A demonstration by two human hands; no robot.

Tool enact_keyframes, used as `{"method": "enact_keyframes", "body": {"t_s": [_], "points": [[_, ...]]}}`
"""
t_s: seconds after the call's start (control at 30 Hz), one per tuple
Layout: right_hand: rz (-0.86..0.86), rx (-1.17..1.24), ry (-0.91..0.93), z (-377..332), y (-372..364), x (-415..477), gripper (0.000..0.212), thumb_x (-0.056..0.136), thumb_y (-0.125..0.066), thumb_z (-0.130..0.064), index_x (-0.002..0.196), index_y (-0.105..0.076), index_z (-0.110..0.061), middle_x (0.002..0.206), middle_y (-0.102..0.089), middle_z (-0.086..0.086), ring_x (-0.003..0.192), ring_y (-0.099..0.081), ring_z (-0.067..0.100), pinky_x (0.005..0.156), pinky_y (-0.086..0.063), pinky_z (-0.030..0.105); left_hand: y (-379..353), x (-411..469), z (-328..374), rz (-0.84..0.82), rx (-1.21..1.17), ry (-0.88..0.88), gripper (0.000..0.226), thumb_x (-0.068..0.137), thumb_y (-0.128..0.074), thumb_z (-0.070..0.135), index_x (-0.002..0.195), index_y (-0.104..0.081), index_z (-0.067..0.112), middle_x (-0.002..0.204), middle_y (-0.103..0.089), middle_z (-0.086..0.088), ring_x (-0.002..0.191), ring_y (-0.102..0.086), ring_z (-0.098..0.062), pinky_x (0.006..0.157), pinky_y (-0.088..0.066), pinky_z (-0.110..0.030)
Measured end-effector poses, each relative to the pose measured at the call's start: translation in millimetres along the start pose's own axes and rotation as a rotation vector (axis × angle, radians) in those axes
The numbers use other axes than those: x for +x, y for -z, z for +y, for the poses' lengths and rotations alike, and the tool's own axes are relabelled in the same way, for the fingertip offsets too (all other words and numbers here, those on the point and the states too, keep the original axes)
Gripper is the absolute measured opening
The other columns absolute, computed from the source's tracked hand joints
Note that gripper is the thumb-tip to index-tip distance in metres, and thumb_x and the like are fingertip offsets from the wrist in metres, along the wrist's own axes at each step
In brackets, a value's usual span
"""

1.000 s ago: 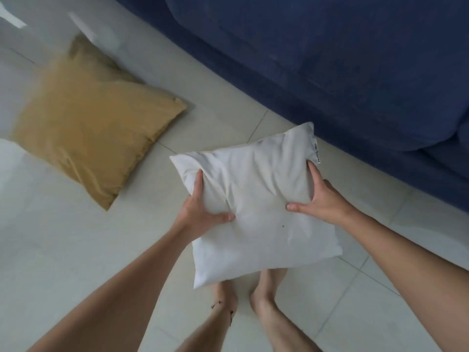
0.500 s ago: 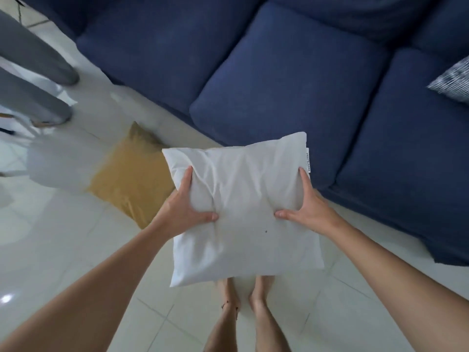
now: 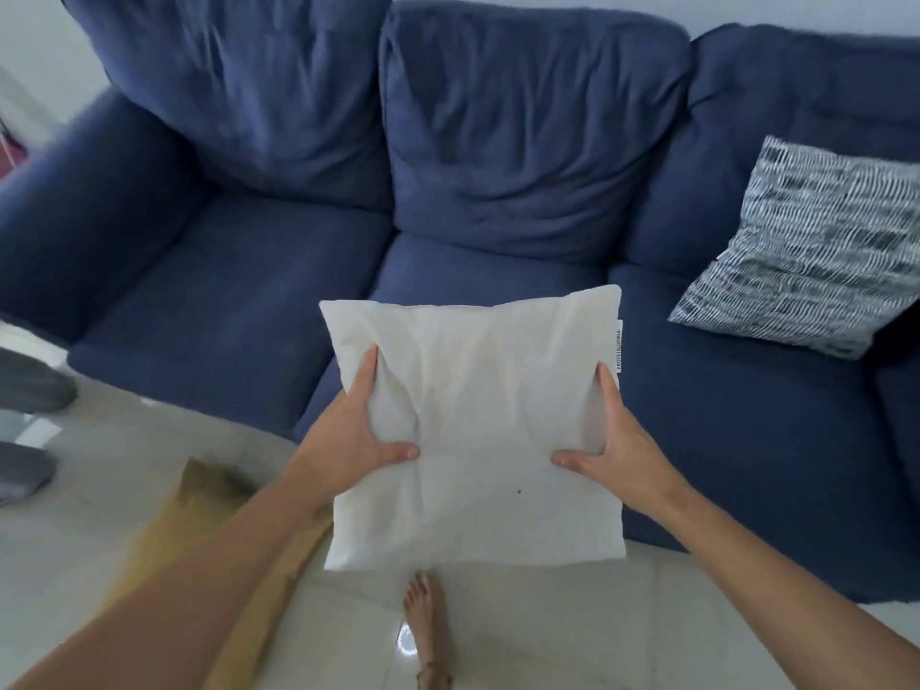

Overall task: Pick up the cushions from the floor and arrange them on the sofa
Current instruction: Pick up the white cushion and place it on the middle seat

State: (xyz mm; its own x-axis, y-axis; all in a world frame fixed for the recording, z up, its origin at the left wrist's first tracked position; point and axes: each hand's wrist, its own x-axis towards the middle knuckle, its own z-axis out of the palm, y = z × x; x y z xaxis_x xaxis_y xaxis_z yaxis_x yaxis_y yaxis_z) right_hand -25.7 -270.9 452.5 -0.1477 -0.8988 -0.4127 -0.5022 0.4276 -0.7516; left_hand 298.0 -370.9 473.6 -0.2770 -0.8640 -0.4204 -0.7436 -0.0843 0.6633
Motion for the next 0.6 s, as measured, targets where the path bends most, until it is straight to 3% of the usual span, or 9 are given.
{"method": "enact_keyframes", "body": {"t_s": [0.13,0.27,0.4,0.6], "points": [[0.132,0.005,0.007,-12,10,48,0.126,0.075,-0.085,-0.042,0.151,0.015,-0.057,0.158,-0.031,0.001,0.139,-0.036,0.017,0.104,-0.036,0.034,22,72,18,-0.034,0.023,-0.099,0.137,0.073,-0.090,0.035,0.154,0.018,0.052,0.147,-0.047,0.007,0.114,-0.052,-0.013,0.093,-0.043,-0.029],[0.220,0.000,0.020,-28,17,99,0.128,0.075,-0.087,-0.040,0.152,0.015,-0.055,0.159,-0.031,-0.001,0.141,-0.037,0.016,0.110,-0.035,0.036,50,137,33,-0.056,0.057,-0.179,0.135,0.075,-0.089,0.032,0.152,0.019,0.057,0.151,-0.043,0.014,0.122,-0.053,-0.014,0.099,-0.046,-0.033],[0.292,-0.003,0.041,-40,29,146,0.130,0.074,-0.088,-0.038,0.152,0.015,-0.055,0.157,-0.035,-0.001,0.135,-0.042,0.015,0.111,-0.039,0.041,75,199,53,-0.039,0.131,-0.262,0.136,0.073,-0.089,0.034,0.148,0.021,0.062,0.152,-0.042,0.011,0.120,-0.054,-0.018,0.095,-0.049,-0.037],[0.355,-0.011,0.094,-48,54,218,0.129,0.076,-0.087,-0.029,0.153,0.014,-0.053,0.157,-0.034,-0.002,0.128,-0.038,0.006,0.108,-0.037,0.033,88,281,72,0.013,0.159,-0.333,0.133,0.075,-0.088,0.034,0.148,0.019,0.063,0.151,-0.042,0.009,0.124,-0.051,-0.020,0.093,-0.045,-0.034]]}}
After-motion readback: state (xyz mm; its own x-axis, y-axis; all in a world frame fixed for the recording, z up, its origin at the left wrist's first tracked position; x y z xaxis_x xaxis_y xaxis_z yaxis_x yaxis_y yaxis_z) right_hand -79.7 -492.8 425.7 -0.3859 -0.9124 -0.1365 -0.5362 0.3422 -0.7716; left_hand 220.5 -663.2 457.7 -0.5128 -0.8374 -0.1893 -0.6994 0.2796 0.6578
